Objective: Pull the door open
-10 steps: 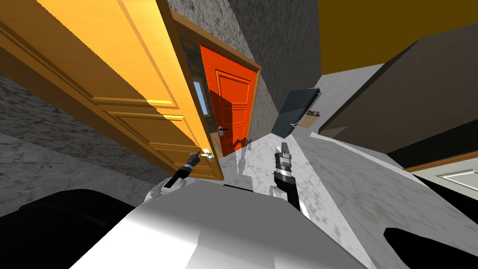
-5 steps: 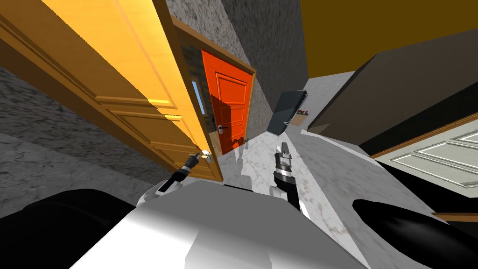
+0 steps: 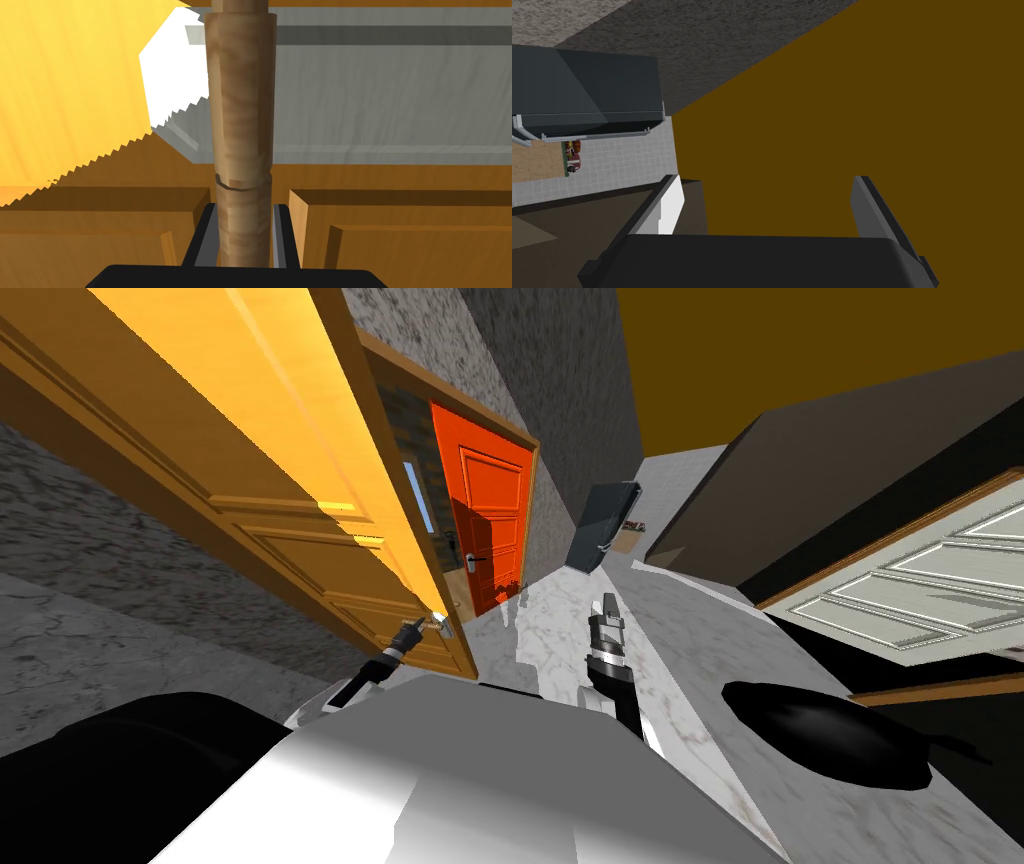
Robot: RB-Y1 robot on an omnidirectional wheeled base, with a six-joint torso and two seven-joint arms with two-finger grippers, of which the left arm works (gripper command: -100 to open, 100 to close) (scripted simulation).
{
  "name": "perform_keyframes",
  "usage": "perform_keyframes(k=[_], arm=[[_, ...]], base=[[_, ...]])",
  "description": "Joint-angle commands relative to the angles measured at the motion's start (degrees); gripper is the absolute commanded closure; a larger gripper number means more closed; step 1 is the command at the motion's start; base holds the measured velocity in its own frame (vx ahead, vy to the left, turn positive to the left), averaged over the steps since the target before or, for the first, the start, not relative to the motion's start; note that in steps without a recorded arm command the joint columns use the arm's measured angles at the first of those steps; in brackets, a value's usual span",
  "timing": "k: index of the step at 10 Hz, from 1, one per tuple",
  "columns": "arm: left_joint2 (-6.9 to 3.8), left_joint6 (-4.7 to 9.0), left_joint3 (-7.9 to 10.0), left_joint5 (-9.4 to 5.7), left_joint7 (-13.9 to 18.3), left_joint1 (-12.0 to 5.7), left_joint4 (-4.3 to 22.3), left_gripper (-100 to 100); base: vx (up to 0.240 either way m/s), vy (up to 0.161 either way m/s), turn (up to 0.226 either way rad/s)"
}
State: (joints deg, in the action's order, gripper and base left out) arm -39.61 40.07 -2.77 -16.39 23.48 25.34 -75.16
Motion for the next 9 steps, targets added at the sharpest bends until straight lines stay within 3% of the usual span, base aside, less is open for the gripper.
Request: perform_keyframes(k=[1,8,9], arm=[[-0.36,1.24,-0.61,0.15,0.39,0.44,0.11,100],[-3.06,6.94,-2.42,0.37,2.6,2.85,1.46,100],[-2.89,6.18,-2.04,0.27,2.31,2.48,1.46,100]], base=[[-0.179,0.062,-0.14],[-0.195,0.068,-0.141],[-0.094,0.042,-0.031]])
